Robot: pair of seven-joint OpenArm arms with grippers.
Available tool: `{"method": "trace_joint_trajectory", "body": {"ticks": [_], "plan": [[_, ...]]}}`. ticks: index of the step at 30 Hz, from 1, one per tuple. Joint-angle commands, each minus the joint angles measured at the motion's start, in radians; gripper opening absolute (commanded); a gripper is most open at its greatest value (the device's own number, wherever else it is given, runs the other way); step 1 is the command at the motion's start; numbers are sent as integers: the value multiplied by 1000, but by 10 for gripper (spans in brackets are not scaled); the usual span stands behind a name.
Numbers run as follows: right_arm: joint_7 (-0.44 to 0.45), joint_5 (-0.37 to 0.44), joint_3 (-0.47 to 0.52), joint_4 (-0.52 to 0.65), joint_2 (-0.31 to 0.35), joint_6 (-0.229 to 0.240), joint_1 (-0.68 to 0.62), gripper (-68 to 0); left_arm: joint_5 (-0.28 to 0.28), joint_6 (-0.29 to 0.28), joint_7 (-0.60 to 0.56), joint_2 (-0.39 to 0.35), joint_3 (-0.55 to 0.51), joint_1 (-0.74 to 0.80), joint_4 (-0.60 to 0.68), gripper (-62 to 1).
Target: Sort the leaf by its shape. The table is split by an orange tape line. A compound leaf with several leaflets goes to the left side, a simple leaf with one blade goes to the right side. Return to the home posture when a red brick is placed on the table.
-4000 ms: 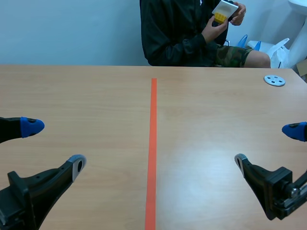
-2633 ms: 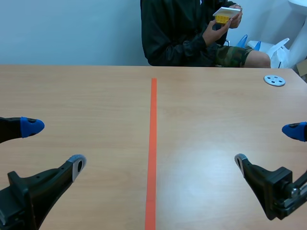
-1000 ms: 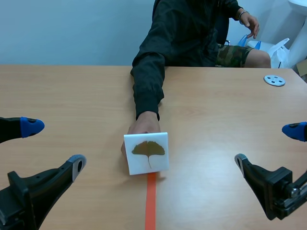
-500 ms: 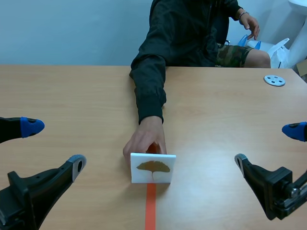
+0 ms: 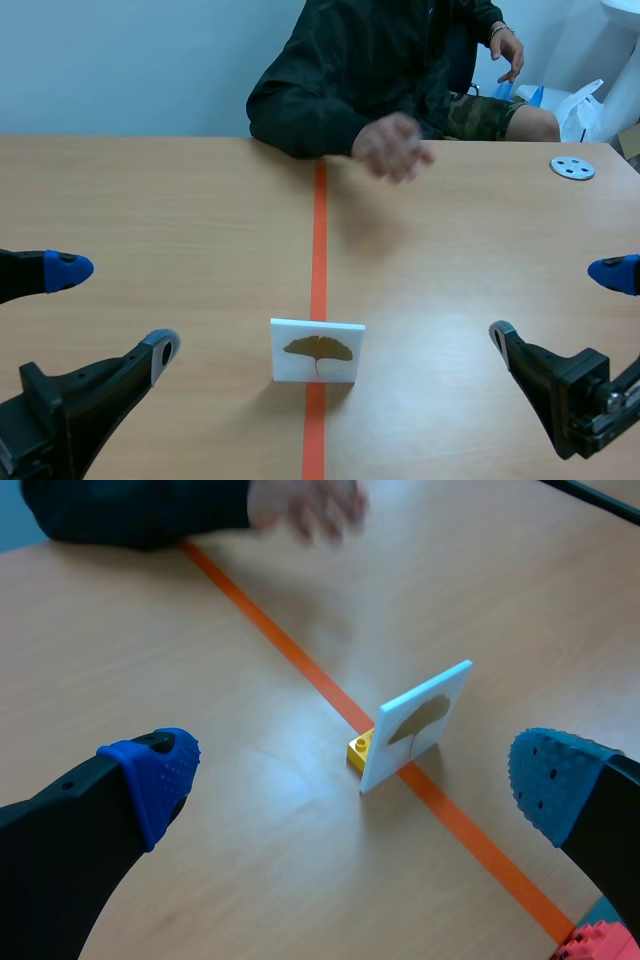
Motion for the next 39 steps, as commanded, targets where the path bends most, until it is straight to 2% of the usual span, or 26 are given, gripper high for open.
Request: {"method": "trace_joint_trajectory", "body": {"ticks": [1, 8, 14, 21, 28, 32, 36, 39], "plan": [[14, 3, 2, 18, 0, 0, 12, 4, -6, -5, 6, 5, -6, -5, 14, 14], [14, 3, 2, 17, 0, 0, 12, 4, -2, -17, 87, 5, -5, -23, 14, 14], [14, 3, 2, 17, 0, 0, 12, 4, -3, -24, 108, 5, 4, -82, 13, 14], [14, 3, 2, 17, 0, 0, 12, 4, -3, -36, 180, 5, 58, -168, -16, 14], [14, 3, 2, 17, 0, 0, 12, 4, 2, -70, 181, 5, 154, -267, -143, 14], [14, 3, 2, 17, 0, 0, 12, 4, 48, -73, 151, 11, 233, -348, -245, 14], [14, 3, 2, 17, -1, 0, 13, 4, 54, -85, 100, 12, 327, -433, -357, 14], [6, 3, 2, 17, -1, 1, 24, 4, 119, -85, 68, 29, 389, -492, -433, 14]]}}
